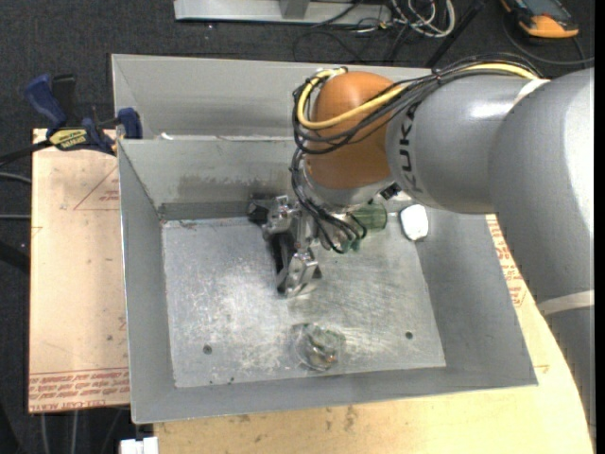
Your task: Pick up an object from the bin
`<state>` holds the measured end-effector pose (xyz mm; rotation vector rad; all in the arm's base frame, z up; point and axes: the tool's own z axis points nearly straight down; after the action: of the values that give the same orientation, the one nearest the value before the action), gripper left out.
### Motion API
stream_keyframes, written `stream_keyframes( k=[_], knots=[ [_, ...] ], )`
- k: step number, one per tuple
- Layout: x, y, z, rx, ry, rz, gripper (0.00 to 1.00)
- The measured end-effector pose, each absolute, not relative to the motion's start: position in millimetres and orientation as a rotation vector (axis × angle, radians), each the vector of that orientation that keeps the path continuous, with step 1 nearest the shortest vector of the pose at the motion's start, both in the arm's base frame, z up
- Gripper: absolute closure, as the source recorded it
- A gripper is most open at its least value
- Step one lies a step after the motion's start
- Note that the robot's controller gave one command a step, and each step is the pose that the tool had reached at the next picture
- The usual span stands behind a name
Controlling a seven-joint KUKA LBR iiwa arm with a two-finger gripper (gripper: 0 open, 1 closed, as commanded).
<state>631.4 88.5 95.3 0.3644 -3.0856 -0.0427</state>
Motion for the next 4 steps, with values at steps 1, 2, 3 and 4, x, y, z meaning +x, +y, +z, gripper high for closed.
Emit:
stream_keyframes(
  k=[1, 2, 3, 4],
  knots=[
    [631.4, 88.5, 95.2, 0.364, -3.086, -0.043, 1.0],
    [631.4, 88.5, 95.2, 0.364, -3.086, -0.043, 1.0],
    [618.2, 58.1, 95.9, 0.461, -3.108, -0.031, 1.0],
    [617.0, 56.6, 100.4, 0.464, -3.101, -0.023, 1.0]
  ],
)
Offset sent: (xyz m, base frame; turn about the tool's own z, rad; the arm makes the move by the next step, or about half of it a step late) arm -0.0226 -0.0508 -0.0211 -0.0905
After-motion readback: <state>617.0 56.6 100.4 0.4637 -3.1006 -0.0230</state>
